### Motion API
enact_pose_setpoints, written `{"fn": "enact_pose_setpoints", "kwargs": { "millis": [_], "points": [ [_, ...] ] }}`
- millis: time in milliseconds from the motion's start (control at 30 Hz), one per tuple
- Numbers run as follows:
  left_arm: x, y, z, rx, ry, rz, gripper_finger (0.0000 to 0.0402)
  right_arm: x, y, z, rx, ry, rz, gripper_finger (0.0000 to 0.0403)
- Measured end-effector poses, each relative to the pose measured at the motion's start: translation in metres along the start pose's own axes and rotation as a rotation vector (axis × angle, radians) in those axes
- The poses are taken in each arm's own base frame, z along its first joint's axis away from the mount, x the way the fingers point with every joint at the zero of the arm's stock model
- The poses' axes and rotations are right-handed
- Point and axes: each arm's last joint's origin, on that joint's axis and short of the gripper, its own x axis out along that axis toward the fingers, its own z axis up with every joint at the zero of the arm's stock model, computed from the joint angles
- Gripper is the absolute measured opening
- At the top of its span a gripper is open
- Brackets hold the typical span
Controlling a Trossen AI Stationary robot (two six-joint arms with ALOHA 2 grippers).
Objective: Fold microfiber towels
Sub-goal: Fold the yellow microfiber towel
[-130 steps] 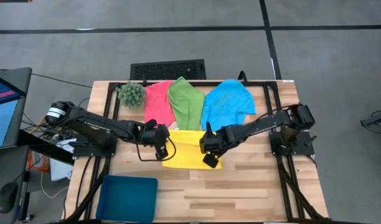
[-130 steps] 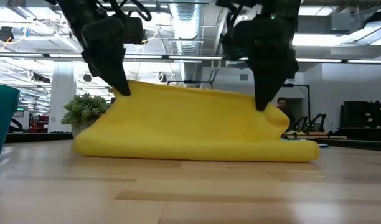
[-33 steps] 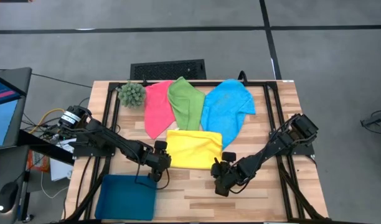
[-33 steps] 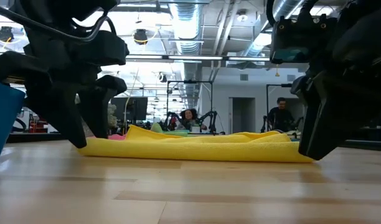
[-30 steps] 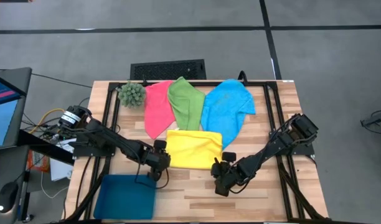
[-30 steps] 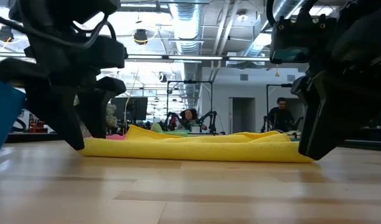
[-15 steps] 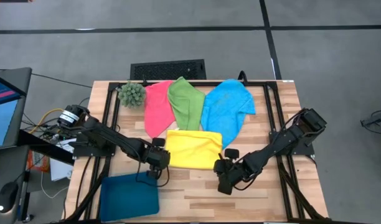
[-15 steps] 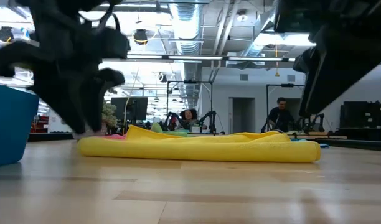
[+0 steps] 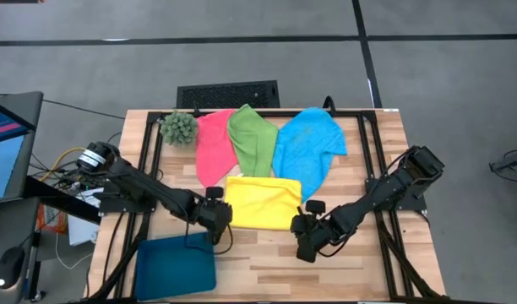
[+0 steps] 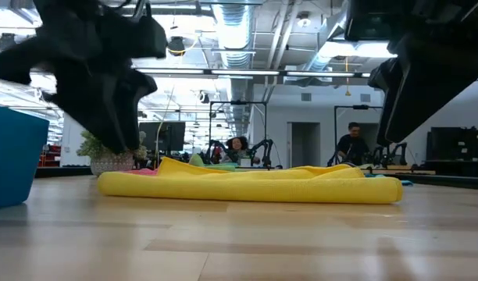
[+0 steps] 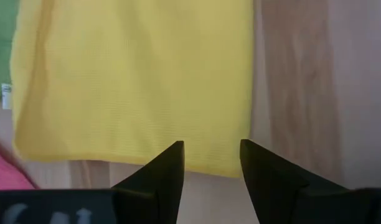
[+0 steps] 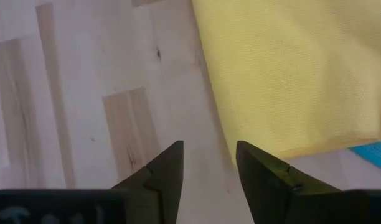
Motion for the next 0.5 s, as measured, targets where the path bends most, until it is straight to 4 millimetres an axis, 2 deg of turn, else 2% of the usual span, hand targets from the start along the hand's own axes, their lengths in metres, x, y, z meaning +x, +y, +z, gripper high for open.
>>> {"fn": "enact_pose_setpoints", "kwargs": {
  "millis": [167, 500],
  "points": [
    [0.017, -0.005, -0.006, 0.059, 0.06, 0.002, 0.0149, 0.0, -0.001, -0.001, -0.028, 0.011, -0.008, 0.0171],
    [0.038, -0.006, -0.006, 0.12, 0.103, -0.076, 0.0149, 0.001, -0.003, -0.004, -0.067, 0.029, -0.028, 0.0171]
  ]
}}
